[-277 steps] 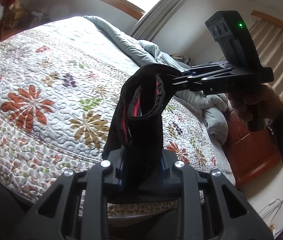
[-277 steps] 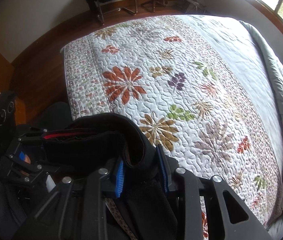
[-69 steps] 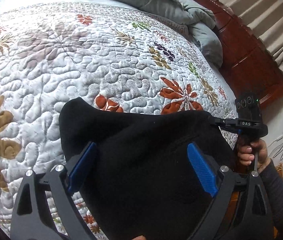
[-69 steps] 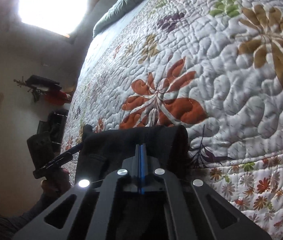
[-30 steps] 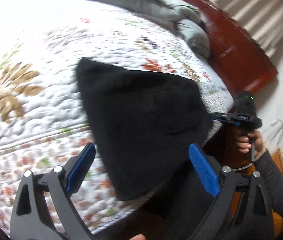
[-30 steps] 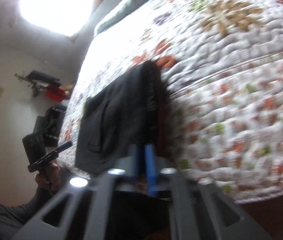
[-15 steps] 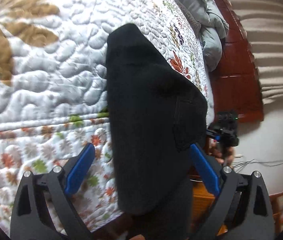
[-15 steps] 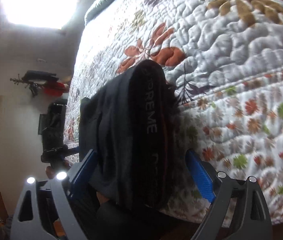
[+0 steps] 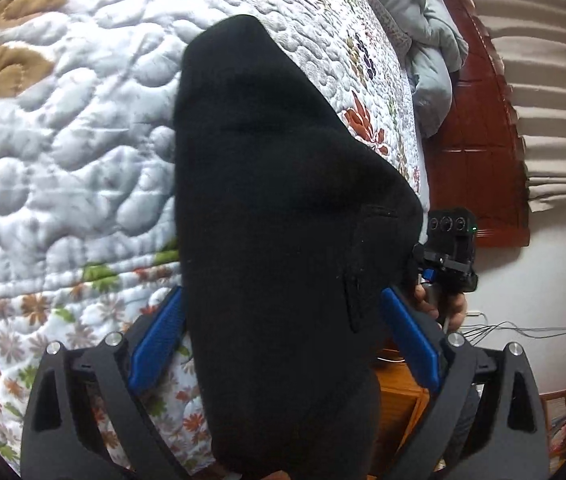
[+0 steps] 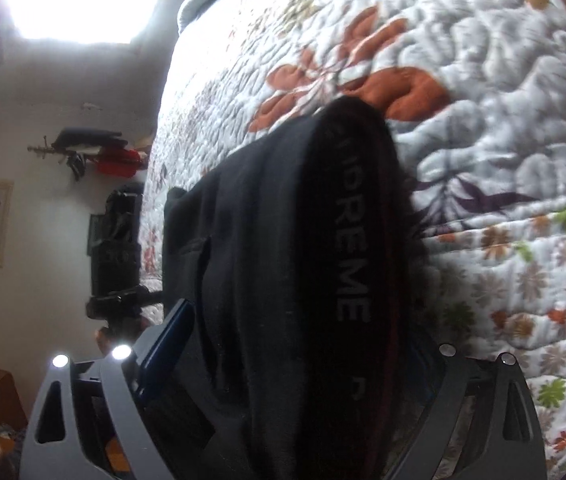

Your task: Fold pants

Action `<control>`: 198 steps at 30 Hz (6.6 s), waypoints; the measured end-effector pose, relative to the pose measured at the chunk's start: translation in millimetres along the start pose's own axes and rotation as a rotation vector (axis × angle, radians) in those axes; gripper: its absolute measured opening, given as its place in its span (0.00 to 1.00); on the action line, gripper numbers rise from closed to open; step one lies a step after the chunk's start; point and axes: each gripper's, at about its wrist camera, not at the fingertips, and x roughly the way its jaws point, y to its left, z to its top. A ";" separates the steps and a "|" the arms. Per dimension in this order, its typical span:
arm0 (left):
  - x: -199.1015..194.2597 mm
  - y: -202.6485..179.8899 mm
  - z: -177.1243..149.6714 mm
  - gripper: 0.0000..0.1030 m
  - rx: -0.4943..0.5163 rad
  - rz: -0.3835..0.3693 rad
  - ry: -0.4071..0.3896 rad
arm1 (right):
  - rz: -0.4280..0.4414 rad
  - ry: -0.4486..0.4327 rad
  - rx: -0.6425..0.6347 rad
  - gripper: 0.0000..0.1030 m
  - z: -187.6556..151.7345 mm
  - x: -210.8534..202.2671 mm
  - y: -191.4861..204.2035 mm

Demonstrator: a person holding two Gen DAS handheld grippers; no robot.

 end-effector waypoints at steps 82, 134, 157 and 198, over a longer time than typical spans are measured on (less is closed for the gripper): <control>-279.4 135.7 80.5 0.83 -0.035 0.220 -0.559 | -0.073 -0.121 -0.167 0.00 211.8 228.3 200.7; -284.1 -109.7 -376.0 0.97 0.186 0.811 -0.916 | -0.403 -0.702 -0.594 0.96 -280.7 3.6 361.0; -270.4 -111.0 -372.3 0.97 0.149 0.879 -0.905 | -0.456 -0.580 -0.630 0.96 -277.2 45.7 357.5; -274.5 -100.8 -354.4 0.97 0.146 0.914 -0.939 | -0.456 -0.541 -0.595 0.96 -244.5 68.8 349.3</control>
